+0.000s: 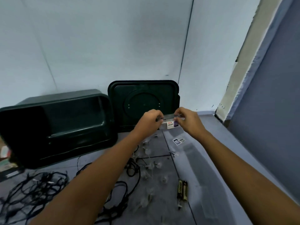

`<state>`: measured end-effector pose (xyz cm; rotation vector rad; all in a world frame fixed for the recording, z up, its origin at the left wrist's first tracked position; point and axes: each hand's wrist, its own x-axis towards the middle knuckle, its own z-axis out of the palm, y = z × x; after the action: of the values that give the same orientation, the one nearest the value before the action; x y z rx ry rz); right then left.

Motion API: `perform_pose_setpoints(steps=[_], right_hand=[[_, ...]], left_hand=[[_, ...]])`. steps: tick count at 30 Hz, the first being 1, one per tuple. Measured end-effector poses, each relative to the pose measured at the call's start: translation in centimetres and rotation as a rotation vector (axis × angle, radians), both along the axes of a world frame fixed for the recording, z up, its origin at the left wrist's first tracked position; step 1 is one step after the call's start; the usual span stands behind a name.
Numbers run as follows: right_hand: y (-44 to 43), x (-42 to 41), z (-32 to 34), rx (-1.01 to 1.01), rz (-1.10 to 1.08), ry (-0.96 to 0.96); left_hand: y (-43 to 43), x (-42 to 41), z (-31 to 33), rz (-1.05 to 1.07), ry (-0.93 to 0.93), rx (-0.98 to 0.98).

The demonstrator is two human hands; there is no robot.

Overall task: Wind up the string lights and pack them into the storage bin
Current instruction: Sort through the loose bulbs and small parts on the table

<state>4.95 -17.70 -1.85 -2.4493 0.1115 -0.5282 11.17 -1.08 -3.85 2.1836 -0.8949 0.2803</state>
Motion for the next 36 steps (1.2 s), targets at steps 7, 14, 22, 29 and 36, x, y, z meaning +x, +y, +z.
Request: perform_pose_setpoints(steps=[7,14,22,29,36], right_hand=[[-4.3,3.3,-4.5,0.055,-0.033,0.033],[-5.4,3.3,-6.8,0.094,-0.057,0.099],[-4.9,2.1,-6.1,-0.002,-0.097,0.146],[2.5,-2.0,-3.4,0.026,-0.016,-0.018],[16.0,-5.6,-2.3,0.006,0.302,-0.095]], left_hand=[[-5.3,3.8,-2.8,0.0,0.1,0.207],[-7.0,4.3,-3.9,-0.003,0.145,0.295],[-5.6,3.6,-3.7,-0.017,0.149,0.289],[1.0,-1.3,-1.5,0.021,0.062,0.079],[15.1,-8.0,-0.9,0.144,-0.019,-0.048]])
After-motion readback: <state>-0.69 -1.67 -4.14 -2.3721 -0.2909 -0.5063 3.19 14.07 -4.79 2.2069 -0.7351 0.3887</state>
